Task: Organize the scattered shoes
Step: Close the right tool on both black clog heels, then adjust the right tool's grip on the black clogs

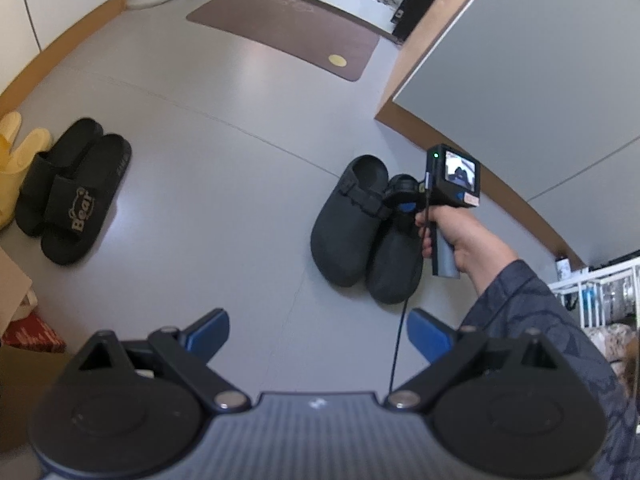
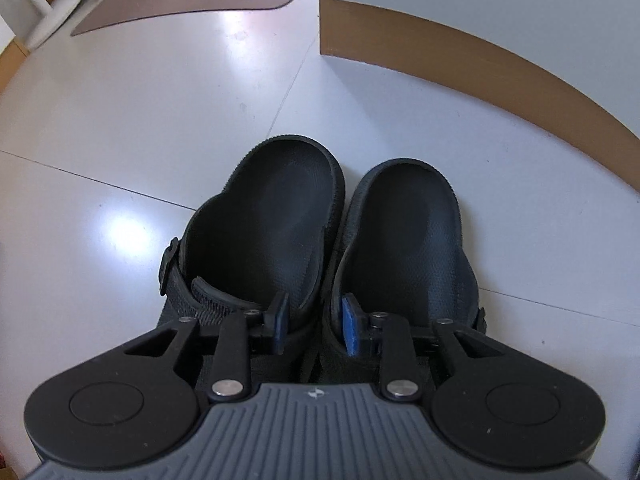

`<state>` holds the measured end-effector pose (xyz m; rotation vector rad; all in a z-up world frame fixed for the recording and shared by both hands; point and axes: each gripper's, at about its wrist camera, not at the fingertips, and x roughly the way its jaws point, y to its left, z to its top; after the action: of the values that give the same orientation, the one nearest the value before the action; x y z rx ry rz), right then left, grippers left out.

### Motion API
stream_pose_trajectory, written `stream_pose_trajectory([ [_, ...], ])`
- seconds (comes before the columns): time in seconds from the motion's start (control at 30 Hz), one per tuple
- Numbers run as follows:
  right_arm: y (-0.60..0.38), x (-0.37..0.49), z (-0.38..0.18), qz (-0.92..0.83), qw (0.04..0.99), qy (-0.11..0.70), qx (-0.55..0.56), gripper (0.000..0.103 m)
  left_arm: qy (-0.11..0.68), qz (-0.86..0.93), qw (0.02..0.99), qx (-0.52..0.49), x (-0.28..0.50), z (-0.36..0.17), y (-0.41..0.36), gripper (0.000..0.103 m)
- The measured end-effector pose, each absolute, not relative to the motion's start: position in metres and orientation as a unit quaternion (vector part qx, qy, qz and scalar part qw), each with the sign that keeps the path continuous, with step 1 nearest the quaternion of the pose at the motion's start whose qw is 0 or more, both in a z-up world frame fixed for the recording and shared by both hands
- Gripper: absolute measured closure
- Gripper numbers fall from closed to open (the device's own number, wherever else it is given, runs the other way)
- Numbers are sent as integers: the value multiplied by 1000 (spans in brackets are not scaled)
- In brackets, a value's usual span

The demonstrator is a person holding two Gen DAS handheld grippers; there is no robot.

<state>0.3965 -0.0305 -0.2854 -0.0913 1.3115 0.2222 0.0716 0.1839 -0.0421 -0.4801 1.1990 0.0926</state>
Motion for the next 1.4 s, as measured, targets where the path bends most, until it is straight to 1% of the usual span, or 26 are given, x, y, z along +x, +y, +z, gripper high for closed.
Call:
stream_pose_trajectory([
  [0.07, -38, 389, -285, 100, 779, 617, -39, 75, 553, 45, 796, -240, 72, -40, 191, 6],
  [0.23, -65, 361, -283, 91, 769, 633, -26, 76, 544, 51, 802, -241, 73, -34, 194, 6],
  [0.5, -128, 291, -281, 44, 761, 647, 15, 76, 552, 10, 796, -249, 69, -33, 160, 6],
  [0.73, -188, 220, -278, -23, 745, 662, 79, 76, 563, -31, 796, -221, 66, -33, 115, 6],
  [0.83, -205, 200, -277, -45, 741, 664, 90, 76, 571, -42, 794, -206, 64, -36, 102, 6],
  [1.23, -260, 129, -268, -112, 723, 666, 147, 77, 578, -59, 796, -170, 63, -41, 83, 6],
  [1.4, -275, 119, -260, -159, 709, 653, 211, 79, 576, -64, 796, -173, 60, -41, 82, 6],
])
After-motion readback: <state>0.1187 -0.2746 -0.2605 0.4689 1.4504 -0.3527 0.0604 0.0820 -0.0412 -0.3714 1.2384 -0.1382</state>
